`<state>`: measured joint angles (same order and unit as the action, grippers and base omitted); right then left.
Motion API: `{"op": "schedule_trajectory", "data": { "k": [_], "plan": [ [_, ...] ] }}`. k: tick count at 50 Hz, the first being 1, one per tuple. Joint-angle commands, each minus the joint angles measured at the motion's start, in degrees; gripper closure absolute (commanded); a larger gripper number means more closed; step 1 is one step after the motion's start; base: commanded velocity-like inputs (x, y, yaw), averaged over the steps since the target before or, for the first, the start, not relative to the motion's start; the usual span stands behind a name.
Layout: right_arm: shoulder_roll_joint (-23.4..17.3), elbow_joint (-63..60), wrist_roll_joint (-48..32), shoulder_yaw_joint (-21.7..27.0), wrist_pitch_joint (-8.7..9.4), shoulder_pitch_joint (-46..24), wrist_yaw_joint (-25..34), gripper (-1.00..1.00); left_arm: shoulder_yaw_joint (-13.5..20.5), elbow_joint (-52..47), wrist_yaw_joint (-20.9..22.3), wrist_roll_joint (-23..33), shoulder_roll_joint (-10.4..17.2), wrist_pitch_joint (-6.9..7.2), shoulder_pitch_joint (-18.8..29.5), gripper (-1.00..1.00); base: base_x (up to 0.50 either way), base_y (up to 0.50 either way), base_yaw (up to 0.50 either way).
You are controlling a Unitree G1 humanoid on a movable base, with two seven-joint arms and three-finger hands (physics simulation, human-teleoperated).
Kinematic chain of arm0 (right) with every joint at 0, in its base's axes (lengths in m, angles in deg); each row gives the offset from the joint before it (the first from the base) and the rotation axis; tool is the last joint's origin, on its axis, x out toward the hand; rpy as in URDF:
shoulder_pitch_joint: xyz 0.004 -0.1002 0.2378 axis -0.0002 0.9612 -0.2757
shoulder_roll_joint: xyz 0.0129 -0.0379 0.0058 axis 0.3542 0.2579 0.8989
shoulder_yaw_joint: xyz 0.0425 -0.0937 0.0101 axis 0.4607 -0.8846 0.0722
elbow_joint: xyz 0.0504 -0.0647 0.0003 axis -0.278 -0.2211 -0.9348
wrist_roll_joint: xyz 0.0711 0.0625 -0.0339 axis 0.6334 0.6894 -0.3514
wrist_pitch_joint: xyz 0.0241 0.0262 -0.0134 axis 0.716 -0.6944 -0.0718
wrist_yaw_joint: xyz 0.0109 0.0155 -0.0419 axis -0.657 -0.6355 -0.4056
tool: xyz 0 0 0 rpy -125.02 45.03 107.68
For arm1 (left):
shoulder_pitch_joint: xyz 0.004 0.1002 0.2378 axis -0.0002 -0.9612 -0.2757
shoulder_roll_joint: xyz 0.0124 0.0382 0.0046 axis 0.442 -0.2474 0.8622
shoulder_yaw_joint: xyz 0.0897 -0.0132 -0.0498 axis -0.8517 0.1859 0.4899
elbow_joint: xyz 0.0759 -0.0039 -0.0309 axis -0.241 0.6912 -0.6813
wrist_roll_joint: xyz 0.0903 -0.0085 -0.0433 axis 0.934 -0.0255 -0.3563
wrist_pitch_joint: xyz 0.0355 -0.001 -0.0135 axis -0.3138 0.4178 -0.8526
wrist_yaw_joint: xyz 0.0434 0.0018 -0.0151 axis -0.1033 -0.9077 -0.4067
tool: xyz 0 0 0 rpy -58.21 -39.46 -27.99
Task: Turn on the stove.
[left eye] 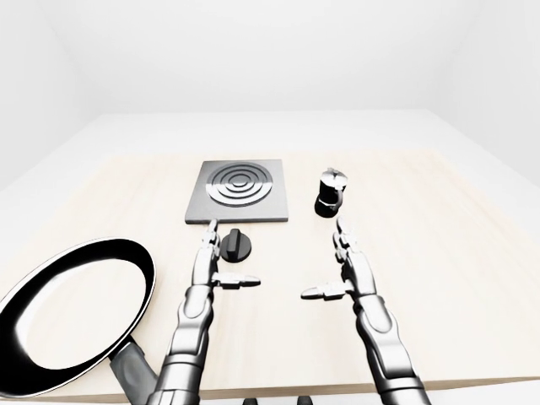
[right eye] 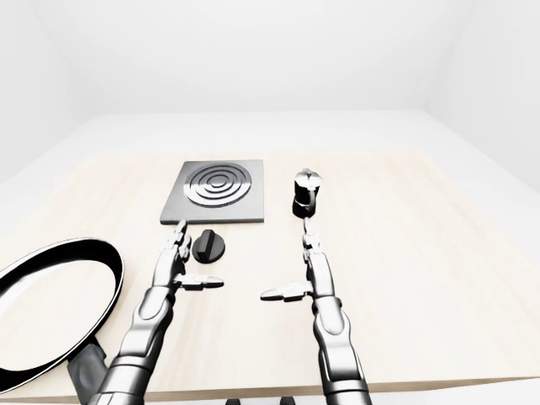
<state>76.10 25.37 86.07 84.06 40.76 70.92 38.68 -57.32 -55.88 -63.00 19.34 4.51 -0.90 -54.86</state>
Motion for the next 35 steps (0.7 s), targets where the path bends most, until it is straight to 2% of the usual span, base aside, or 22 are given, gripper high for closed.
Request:
{"op": "schedule_trajectory", "data": {
  "k": [1,4,9,13,18,25,28,35],
  "plan": [
    [0.1,-0.2,0.0,-0.2,0.16,0.2,0.1,-1.00,-0.3,3.8,0.0,0.6,-0.1,0.00,1.0,-1.00,0.00,0.00,0.00],
    [0.0,0.4,0.0,-0.1,-0.32,0.2,0.1,-1.00,-0.5,2.6,0.1,0.7,-0.2,0.00,0.5,-1.00,0.00,0.00,0.00],
    [0.1,-0.8,-0.1,-0.3,0.52,0.4,0.1,-1.00,-0.4,2.4,0.1,0.6,-0.2,0.00,0.4,-1.00,0.00,0.00,0.00],
    [0.0,0.3,0.0,-0.2,-0.34,0.3,0.1,-1.00,-0.6,2.2,0.2,0.7,-0.3,0.00,0.1,-1.00,0.00,0.00,0.00],
    [0.1,0.0,0.0,-0.2,0.03,0.2,0.1,-1.00,-0.8,0.9,0.4,0.8,-0.5,0.00,-0.5,-1.00,0.00,0.00,0.00],
    [0.1,0.5,0.0,-0.2,-0.37,0.2,0.1,-1.00,-1.5,-1.8,0.7,1.0,-1.0,0.00,-1.5,-1.00,0.00,0.00,0.00],
    [0.1,-0.2,0.0,-0.3,0.13,0.3,0.2,-1.00,-1.9,-2.9,0.8,1.2,-1.3,0.00,-2.0,-1.00,0.00,0.00,0.00],
    [0.0,0.3,0.0,-0.2,-0.19,0.3,0.2,-1.00,-2.7,-4.4,1.1,1.5,-1.9,0.00,-3.2,-1.00,0.00,0.00,0.00]
  ]
}}
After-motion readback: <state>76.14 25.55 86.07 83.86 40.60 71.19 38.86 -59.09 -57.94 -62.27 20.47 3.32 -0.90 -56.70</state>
